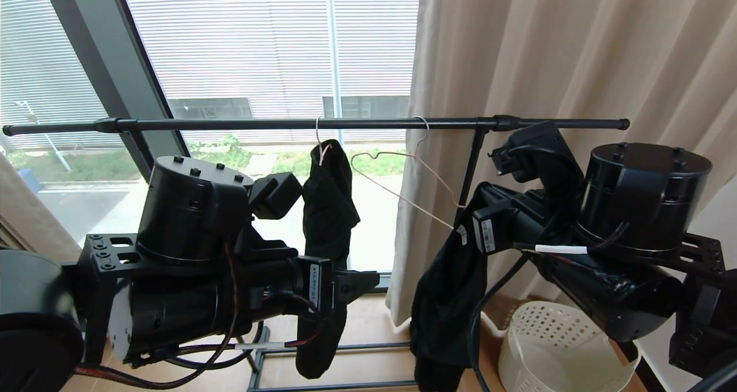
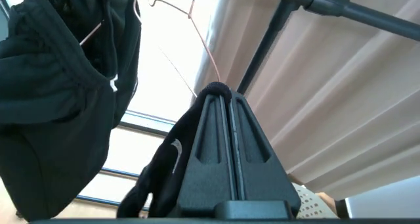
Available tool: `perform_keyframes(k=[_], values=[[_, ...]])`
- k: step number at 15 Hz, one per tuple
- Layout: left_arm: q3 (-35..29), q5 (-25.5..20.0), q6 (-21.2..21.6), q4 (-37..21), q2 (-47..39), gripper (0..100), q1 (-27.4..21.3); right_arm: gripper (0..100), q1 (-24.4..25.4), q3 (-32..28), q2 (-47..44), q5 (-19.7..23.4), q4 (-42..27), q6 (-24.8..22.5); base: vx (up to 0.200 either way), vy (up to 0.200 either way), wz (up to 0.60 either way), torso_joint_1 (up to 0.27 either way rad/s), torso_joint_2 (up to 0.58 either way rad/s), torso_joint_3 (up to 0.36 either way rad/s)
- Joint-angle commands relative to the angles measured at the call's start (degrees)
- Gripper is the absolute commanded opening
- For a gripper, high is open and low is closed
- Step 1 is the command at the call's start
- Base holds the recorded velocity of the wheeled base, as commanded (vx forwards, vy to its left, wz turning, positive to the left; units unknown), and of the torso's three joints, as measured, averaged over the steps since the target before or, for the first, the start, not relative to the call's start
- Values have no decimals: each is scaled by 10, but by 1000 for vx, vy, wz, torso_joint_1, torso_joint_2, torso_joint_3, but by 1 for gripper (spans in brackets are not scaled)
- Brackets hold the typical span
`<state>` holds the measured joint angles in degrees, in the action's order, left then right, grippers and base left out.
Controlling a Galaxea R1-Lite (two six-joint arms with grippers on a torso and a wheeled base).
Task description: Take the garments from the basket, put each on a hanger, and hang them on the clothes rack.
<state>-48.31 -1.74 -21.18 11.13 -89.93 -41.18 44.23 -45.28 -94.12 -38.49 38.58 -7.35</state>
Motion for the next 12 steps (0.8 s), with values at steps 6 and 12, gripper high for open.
perform_keyframes(k=[6, 12], values=[[-57, 54, 1, 21, -109, 100, 3, 0, -24, 142, 110, 39, -6, -181, 0, 0, 0, 0, 0, 0], [-61, 75, 2, 22, -110, 100, -5, 0, -127, 189, 142, 88, -4, -289, 0, -33, 0, 0, 0, 2]])
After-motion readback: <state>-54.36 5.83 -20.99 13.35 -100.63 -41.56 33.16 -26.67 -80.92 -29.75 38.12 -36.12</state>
